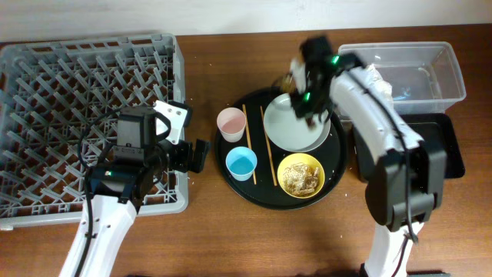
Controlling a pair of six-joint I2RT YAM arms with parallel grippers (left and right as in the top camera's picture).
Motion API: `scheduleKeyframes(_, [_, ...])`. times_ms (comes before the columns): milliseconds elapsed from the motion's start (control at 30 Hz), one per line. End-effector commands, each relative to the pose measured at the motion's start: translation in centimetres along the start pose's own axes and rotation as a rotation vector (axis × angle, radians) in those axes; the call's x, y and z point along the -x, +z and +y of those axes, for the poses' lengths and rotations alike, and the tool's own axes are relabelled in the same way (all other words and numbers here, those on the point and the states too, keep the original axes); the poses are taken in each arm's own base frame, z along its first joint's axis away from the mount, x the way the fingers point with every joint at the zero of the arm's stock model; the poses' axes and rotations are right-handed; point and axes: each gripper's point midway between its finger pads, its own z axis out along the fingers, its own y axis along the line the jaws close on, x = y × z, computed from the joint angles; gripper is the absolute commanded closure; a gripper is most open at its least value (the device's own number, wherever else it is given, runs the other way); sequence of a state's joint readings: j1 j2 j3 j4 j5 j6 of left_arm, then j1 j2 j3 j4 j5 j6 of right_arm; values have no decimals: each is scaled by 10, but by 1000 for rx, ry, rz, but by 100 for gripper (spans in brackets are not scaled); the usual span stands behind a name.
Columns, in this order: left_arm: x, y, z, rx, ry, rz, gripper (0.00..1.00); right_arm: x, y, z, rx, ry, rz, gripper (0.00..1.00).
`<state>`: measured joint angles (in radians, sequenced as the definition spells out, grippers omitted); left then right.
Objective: Sort waste into correct bins and load items into the dishwasher rack
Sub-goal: 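Carry the wrapper to the clear bin and release it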
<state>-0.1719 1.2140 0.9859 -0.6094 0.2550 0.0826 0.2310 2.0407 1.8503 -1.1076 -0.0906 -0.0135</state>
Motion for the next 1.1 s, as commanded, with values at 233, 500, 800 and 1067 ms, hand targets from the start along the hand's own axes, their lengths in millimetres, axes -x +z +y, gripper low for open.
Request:
scheduleKeyframes(233, [7, -2, -3, -12, 4, -15, 0, 33, -70, -195, -255, 853, -306, 96])
scheduleKeyframes(500, [7, -2, -3, -12, 5, -16, 0, 44, -29, -223, -232, 990, -335, 7])
scheduleKeyframes(800, [6, -2, -3, -13, 3, -11, 0, 27, -162, -108, 157, 548, -357, 5])
scheduleKeyframes(1067, [21, -35, -12, -21, -40, -9, 0, -76, -245, -59, 91, 509, -268, 19])
